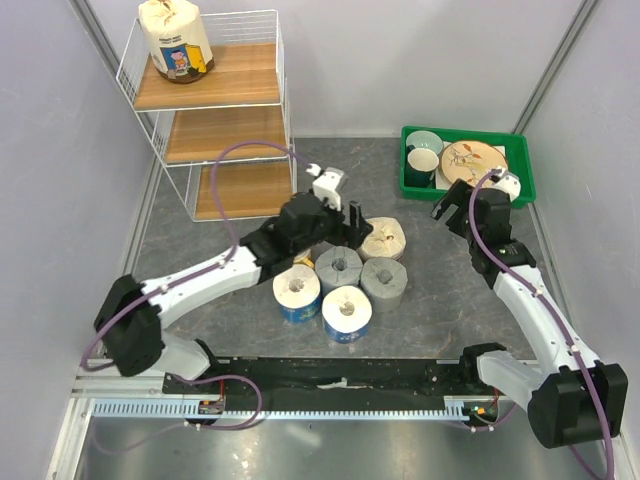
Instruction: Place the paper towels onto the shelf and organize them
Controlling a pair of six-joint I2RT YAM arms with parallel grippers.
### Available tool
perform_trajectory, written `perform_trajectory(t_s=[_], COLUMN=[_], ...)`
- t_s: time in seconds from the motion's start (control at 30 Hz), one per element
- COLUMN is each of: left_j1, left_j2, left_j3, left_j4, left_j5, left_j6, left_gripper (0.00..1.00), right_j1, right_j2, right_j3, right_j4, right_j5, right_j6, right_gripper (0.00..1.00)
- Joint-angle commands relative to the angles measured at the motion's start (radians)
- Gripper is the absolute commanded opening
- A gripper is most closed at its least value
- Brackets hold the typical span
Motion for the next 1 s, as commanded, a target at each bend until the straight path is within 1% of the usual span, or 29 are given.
perform_trajectory(t_s=[0.0,0.17,0.57,0.7,0.9,0.97], left_j1=[-0.059,-0.068,-0.079,-0.086,-0.088,-0.086], left_j2=[0.122,0.224,0.352,0.387,0.444,0.465], left_j3=[0.114,0.174,0.214,0.236,0.282,0.300], left_j4=[0.045,0.018,-0.025,-0.056,-0.104,-0.117], left_j5=[-0.182,-0.205,-0.201,-0.190,-0.191,-0.191], left_j6=[0.074,0.086,0.100,0.108,0.131,0.132], left_gripper=[0.84,0.84,0.84,0.79,0.76,0.72], right_j1=[-0.019,-0.030,-0.042,-0.045,-0.050,-0.050], right_j2=[-0.026,-0.032,-0.022,-0.018,-0.012,-0.011], right_j3=[0.002,0.004,-0.006,-0.006,-0.007,-0.007], right_j4=[0.007,0.004,0.004,0.005,0.005,0.007], right_j5=[-0.010,-0.018,-0.035,-0.033,-0.038,-0.041], right_j6=[0.011,0.002,0.005,0.003,0.005,0.006], right_gripper=[0.98,0.98,0.98,0.98,0.98,0.98])
